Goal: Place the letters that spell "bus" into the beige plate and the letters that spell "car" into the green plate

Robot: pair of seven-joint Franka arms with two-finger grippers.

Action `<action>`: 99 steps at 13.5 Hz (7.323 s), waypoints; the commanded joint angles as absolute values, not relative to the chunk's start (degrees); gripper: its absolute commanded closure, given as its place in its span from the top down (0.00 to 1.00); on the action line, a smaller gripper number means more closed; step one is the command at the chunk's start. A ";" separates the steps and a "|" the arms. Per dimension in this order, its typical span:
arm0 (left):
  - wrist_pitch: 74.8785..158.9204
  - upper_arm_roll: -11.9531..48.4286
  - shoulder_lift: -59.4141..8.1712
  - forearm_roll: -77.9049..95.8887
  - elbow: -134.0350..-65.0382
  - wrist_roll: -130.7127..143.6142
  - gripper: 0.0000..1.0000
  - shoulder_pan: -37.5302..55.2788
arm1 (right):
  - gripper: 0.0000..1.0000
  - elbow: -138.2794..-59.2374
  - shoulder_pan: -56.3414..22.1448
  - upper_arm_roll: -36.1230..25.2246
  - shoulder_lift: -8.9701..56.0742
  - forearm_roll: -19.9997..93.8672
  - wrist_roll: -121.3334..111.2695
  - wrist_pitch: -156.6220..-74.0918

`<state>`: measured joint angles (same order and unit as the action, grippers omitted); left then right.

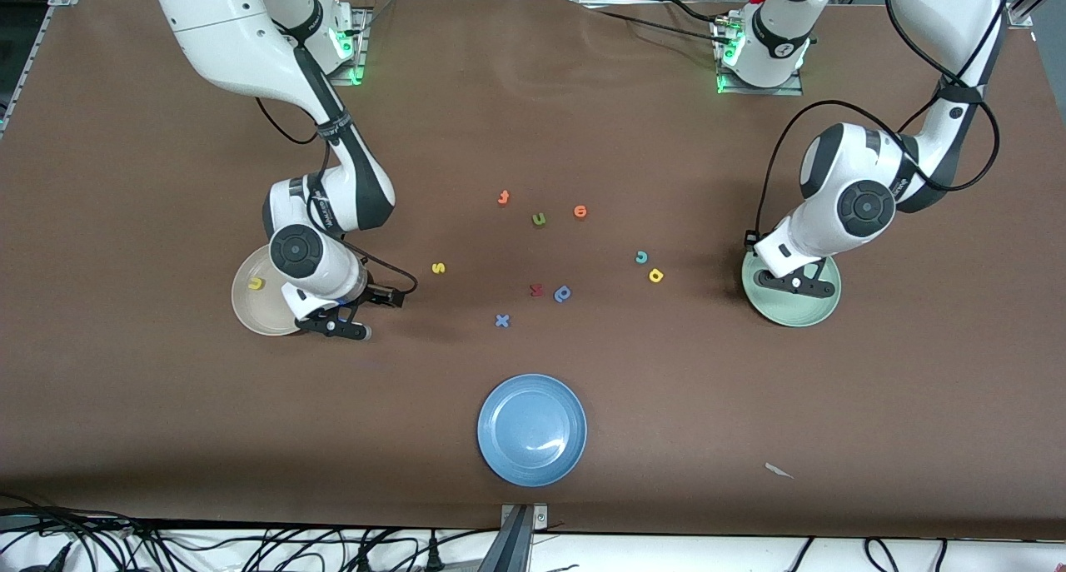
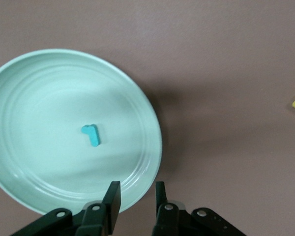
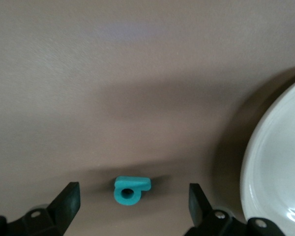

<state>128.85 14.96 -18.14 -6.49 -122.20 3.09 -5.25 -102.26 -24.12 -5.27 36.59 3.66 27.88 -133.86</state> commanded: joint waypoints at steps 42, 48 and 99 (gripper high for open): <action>148.89 11.87 -34.19 -2.64 -116.54 8.96 0.00 12.22 | 0.27 -104.59 -21.36 -17.67 32.87 3.96 0.62 -123.39; 142.76 11.78 -30.68 -2.64 -115.40 8.88 0.00 11.34 | 1.00 -101.70 -22.06 -16.71 31.21 4.04 3.76 -121.04; 139.31 15.47 -33.40 -2.64 -113.99 26.36 0.48 13.89 | 0.20 -98.51 -28.83 -18.88 32.52 4.04 7.68 -112.05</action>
<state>139.32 15.72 -33.04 -1.56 -113.77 24.55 13.12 -95.79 -29.13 -16.90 32.80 3.27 13.45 -111.68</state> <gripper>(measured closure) 0.515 0.718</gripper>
